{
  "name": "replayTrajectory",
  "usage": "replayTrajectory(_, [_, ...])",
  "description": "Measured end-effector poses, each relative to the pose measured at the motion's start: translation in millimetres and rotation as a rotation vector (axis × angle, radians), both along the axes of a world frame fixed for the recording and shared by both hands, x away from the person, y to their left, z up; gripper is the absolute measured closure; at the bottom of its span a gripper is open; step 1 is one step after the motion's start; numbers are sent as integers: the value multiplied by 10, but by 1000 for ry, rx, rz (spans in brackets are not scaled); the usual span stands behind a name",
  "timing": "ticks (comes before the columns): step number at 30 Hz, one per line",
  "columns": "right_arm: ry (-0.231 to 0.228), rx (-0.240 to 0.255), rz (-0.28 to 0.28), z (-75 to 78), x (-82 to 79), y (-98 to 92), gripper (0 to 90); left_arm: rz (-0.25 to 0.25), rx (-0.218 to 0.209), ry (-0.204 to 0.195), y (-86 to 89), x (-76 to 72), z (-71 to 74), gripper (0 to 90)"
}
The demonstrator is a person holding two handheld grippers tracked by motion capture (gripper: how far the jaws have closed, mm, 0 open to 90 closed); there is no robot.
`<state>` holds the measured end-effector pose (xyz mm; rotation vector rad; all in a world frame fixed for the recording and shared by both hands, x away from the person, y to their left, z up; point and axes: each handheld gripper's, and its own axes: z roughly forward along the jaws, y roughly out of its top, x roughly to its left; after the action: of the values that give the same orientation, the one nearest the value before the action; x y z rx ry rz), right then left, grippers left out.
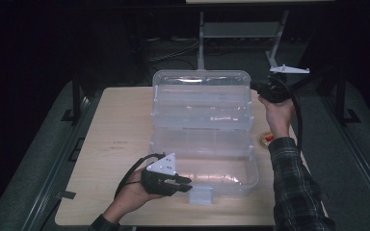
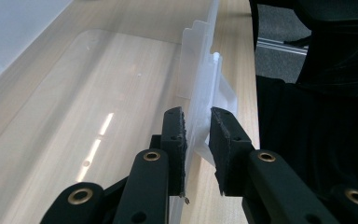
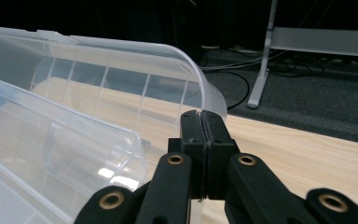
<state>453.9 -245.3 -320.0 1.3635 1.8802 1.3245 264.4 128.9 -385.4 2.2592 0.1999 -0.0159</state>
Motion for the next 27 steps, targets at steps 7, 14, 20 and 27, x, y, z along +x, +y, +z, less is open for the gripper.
replayTrajectory(7, [18, -8, -5, -67, 86, 11, 897, 1, -1, 1, 0, 1, -2, 756])
replayTrajectory(14, [46, -24, -2, -116, 168, 23, 897, 2, -2, 3, 0, 1, -2, 756])
replayTrajectory(20, [59, -38, -5, -160, 221, 35, 896, 3, -3, 2, 0, 1, -3, 756])
replayTrajectory(27, [78, -50, -10, -237, 282, 53, 896, 2, -1, 3, 1, 2, -1, 757])
